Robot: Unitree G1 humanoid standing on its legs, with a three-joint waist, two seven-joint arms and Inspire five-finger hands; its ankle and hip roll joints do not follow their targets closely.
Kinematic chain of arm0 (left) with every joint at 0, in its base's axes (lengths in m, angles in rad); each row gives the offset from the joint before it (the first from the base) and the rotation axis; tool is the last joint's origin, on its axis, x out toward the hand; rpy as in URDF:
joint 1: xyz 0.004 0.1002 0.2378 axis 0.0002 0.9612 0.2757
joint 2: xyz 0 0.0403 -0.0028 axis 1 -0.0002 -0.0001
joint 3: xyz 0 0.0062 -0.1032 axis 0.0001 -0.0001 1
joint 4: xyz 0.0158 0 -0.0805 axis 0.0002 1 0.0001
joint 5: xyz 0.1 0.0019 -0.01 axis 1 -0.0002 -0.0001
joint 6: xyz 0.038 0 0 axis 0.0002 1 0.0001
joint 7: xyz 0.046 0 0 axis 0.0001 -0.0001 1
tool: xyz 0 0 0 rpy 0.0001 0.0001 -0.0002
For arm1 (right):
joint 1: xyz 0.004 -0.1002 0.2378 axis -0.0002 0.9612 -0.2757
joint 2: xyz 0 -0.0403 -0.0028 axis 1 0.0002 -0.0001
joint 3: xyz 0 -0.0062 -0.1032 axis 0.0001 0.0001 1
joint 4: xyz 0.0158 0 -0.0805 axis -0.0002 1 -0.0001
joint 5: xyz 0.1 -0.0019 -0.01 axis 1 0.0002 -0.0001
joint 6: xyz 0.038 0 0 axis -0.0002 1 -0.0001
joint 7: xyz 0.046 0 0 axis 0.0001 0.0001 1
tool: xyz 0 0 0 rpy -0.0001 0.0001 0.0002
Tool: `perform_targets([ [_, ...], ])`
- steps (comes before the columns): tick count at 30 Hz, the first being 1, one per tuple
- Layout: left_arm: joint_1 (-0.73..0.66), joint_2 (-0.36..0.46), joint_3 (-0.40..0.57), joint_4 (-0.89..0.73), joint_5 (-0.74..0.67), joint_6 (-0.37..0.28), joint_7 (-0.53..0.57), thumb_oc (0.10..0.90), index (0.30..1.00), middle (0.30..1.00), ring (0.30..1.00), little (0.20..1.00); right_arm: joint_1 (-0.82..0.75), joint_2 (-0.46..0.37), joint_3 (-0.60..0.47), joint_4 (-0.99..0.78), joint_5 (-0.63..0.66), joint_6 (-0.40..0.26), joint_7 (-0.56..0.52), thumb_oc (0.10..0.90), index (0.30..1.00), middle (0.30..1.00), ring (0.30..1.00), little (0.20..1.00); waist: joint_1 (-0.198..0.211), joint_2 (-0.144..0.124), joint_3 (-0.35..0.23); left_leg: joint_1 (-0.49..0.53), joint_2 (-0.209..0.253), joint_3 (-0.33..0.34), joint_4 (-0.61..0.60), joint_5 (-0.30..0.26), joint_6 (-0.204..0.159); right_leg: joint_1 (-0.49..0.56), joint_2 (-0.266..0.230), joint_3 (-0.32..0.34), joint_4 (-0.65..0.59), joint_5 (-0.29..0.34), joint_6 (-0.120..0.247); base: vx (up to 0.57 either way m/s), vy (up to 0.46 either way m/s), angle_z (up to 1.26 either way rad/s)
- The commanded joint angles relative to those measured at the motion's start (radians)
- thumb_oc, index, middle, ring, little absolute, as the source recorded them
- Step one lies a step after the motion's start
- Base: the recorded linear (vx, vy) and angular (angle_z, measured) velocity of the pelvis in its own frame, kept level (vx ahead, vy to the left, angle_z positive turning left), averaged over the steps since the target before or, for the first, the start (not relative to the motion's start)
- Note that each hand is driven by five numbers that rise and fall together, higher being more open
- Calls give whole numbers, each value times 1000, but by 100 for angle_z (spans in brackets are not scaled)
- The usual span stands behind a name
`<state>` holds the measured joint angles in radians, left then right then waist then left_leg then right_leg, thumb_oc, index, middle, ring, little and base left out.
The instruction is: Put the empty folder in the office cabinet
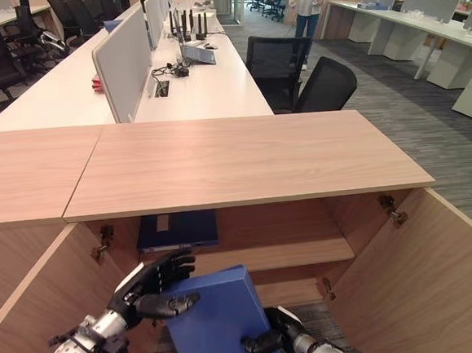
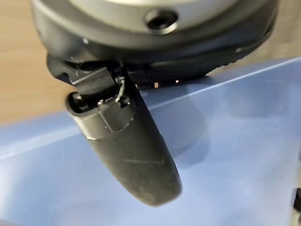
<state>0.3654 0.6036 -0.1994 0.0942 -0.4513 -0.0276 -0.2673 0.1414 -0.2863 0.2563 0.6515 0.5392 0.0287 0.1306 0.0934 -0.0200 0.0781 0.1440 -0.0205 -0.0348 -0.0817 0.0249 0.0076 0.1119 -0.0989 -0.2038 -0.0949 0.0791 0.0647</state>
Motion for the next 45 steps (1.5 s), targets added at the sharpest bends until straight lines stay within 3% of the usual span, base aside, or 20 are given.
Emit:
perform_targets([
  [1, 30, 27, 43, 87, 104, 17, -13, 800, 900, 900, 900, 900, -149, -11, -112, 17, 137, -77, -68, 400, 300, 300, 300, 300, 11, -23, -4, -12, -2, -87, -6, -72, -9, 36, -41, -49, 9, -32, 57, 0, 0, 0],
  [5, -28, -113, 54, 512, 178, 64, 54, 800, 900, 900, 900, 900, -211, -14, -156, 110, 148, -80, -114, 400, 300, 300, 300, 300, 8, -20, -6, -16, -2, -86, -6, -69, -7, 32, -37, -46, 11, -37, 53, -1, 1, 1],
  [6, -32, -116, 52, 517, 178, 61, 55, 800, 900, 900, 900, 900, -212, -15, -156, 110, 148, -81, -114, 400, 300, 300, 300, 300, 8, -19, -5, -16, -2, -86, -6, -69, -7, 32, -37, -46, 12, -37, 53, -6, 3, 6],
  [7, -83, -197, 72, 730, 204, 67, 108, 800, 900, 900, 900, 900, -228, -14, -159, 149, 139, -84, -132, 400, 300, 300, 300, 300, 6, -20, -9, -18, -4, -86, -6, -67, -6, 31, -36, -43, 12, -37, 50, -4, 2, 8],
  [9, -140, -267, 88, 935, 204, 58, 150, 800, 900, 900, 900, 900, -249, -7, -158, 191, 134, -86, -148, 400, 300, 300, 300, 300, 4, -21, -12, -19, -5, -85, -6, -65, -6, 30, -35, -41, 12, -36, 47, 7, 4, 5],
  [12, -188, -327, 144, 1155, 180, 61, 194, 800, 900, 900, 900, 900, -274, 15, -147, 228, 154, -99, -159, 400, 300, 300, 300, 300, 4, -22, -13, -20, -4, -85, -6, -63, -8, 30, -32, -40, 12, -38, 43, 0, 0, 0],
  [14, -199, -337, 151, 1203, 190, 59, 202, 800, 900, 900, 900, 900, -279, 23, -145, 234, 165, -101, -160, 400, 300, 300, 300, 300, 3, -22, -13, -20, -3, -86, -6, -63, -8, 29, -32, -40, 13, -39, 42, 0, 0, 0],
  [17, -193, -363, 178, 1347, 315, 73, 285, 800, 900, 900, 900, 900, -284, 64, -147, 199, 296, -125, -154, 400, 300, 300, 300, 300, 7, -25, -15, -20, -5, -85, -6, -64, -10, 29, -33, -40, 16, -41, 40, 39, 13, 0],
  [23, -159, -388, 205, 1336, 294, 68, 303, 800, 900, 900, 900, 900, -303, 93, -218, 72, 521, -187, -134, 400, 300, 300, 300, 300, 34, -24, 4, -38, -7, -103, -6, -60, -9, 19, -42, -64, 25, -44, 46, 5, 8, 5],
  [24, -153, -389, 201, 1328, 285, 64, 317, 800, 900, 900, 900, 900, -329, 109, -265, 30, 618, -232, -133, 400, 300, 300, 300, 300, 47, -21, 18, -57, -8, -115, -6, -54, -8, 5, -47, -76, 32, -46, 49, -51, 12, 18],
  [28, -166, -375, 137, 1290, 292, 49, 357, 800, 900, 900, 900, 900, -483, 106, -381, -55, 784, -377, -163, 400, 300, 300, 300, 300, 94, -2, 91, -154, -12, -152, 5, -26, -5, -74, -60, -118, 64, -54, 51, -142, 2, 34],
  [32, -184, -354, 99, 1268, 286, 40, 371, 800, 900, 900, 900, 900, -601, 55, -437, -57, 825, -450, -191, 400, 300, 300, 300, 300, 120, 17, 149, -242, -18, -179, 39, -17, -7, -143, -68, -141, 101, -65, 50, -153, -2, 30],
  [35, -215, -319, 36, 1226, 270, 28, 371, 800, 900, 900, 900, 900, -792, -67, -473, 27, 857, -490, -236, 400, 300, 300, 300, 300, 152, 41, 221, -421, -40, -217, 107, 6, -9, -291, -84, -160, 167, -75, 43, -233, -9, 20],
  [38, -218, -312, 18, 1216, 260, 24, 369, 800, 900, 900, 900, 900, -847, -97, -469, 51, 864, -496, -250, 400, 300, 300, 300, 300, 159, 40, 229, -455, -36, -230, 111, -9, -13, -323, -81, -146, 181, -104, 46, -39, -23, 26],
  [39, -221, -310, 10, 1211, 255, 23, 368, 800, 900, 900, 900, 900, -879, -113, -464, 68, 864, -501, -259, 400, 300, 300, 300, 300, 165, 44, 246, -485, -42, -228, 121, 17, -12, -355, -87, -157, 195, -87, 38, 21, -83, 6],
  [40, -224, -305, -2, 1207, 252, 20, 367, 800, 900, 900, 900, 900, -914, -139, -458, 95, 866, -507, -274, 400, 300, 300, 300, 300, 169, 42, 256, -494, -35, -235, 117, -1, -15, -368, -82, -143, 204, -114, 43, -67, -30, -2],
  [45, -242, -279, -48, 1152, 222, 8, 364, 800, 900, 900, 900, 900, -1051, -207, -460, 165, 906, -520, -313, 400, 300, 300, 300, 300, 186, 60, 322, -572, -40, -245, 127, 19, -19, -464, -91, -140, 256, -125, 36, -73, -42, 2],
])
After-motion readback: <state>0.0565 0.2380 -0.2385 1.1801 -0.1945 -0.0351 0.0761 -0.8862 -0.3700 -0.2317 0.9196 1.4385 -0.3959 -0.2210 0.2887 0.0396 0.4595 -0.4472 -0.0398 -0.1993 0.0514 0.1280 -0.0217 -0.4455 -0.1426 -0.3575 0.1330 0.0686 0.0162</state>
